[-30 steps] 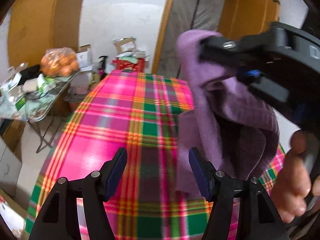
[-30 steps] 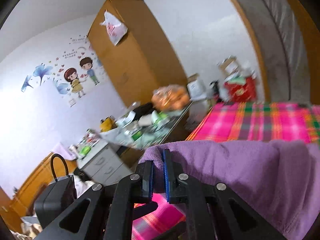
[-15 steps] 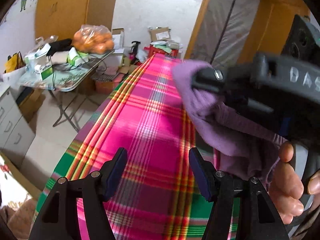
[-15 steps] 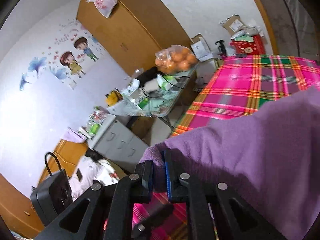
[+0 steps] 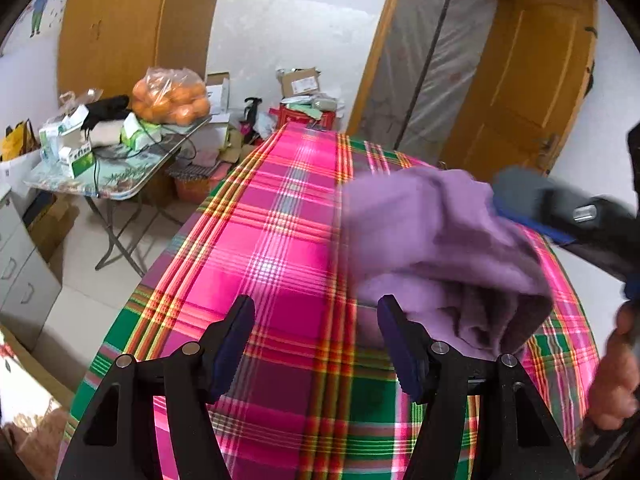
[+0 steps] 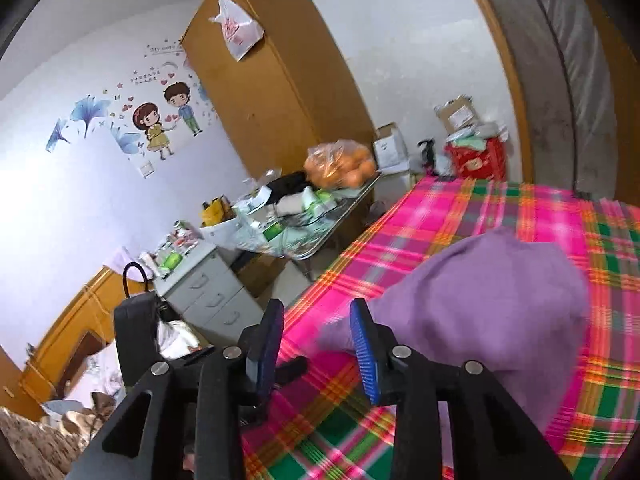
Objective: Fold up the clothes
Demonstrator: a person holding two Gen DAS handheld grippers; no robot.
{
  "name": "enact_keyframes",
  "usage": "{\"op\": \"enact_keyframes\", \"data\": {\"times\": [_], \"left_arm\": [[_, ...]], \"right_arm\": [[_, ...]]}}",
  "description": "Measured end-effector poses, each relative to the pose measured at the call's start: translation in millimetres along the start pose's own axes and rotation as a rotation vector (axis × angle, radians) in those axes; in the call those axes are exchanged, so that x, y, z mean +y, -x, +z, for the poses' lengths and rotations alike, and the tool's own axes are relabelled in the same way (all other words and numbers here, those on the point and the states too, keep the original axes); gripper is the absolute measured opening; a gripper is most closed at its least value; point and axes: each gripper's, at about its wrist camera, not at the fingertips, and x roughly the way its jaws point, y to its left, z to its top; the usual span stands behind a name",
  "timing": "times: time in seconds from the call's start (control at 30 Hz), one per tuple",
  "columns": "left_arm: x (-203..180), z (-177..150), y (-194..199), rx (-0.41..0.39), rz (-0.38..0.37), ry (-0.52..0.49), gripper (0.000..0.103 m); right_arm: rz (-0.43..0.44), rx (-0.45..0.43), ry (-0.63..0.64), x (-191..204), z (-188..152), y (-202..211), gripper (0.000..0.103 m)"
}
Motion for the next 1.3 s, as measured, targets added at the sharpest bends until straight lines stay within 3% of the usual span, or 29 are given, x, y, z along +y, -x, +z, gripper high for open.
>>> {"op": "enact_keyframes", "data": {"times": [0.13,0.23,0.3,0.53,0.77,0.93,1.07,1.3], "left_arm": [[-12.2,-1.1,1.3,0.013,-0.071,-0.021,0.066],[-22.2,-2.2,1.8,0.026,-0.131,-0.038,0.066],[-28.8,-2.9,2.2,0.035,-0.172,-0.049,0.066],[-65.5,-9.6,-5.6,0.112,-0.338,-0.121,0.066],[-101.4,-7.5,-17.8,0.165,-0.41,-0.144,0.066],[-113.8,-1.8,-29.3,0.21,-0.372,-0.121,0.066],[-114.7,5.6,-45.6,0.252,-0.335,-0.039,0.066],[-108.9,10.2,-61.3,0.285,-0.297,0.025,0.064]], "right_arm": [[-0.146,-0.022,-0.061,-28.0,-12.9,21.7,0.035],[-0.203,0.007,-0.145,-56.2,-28.0,25.2,0.037],[-0.217,0.04,-0.18,-68.8,-41.2,22.1,0.045],[-0.285,0.025,-0.274,-99.8,-64.4,30.6,0.049],[-0.329,0.061,-0.38,-131.7,-85.8,28.2,0.049],[-0.292,0.086,-0.404,-138.6,-95.5,18.8,0.049],[-0.253,0.122,-0.39,-137.9,-101.9,13.7,0.049],[-0.246,0.128,-0.363,-130.5,-105.7,11.3,0.05]]}}
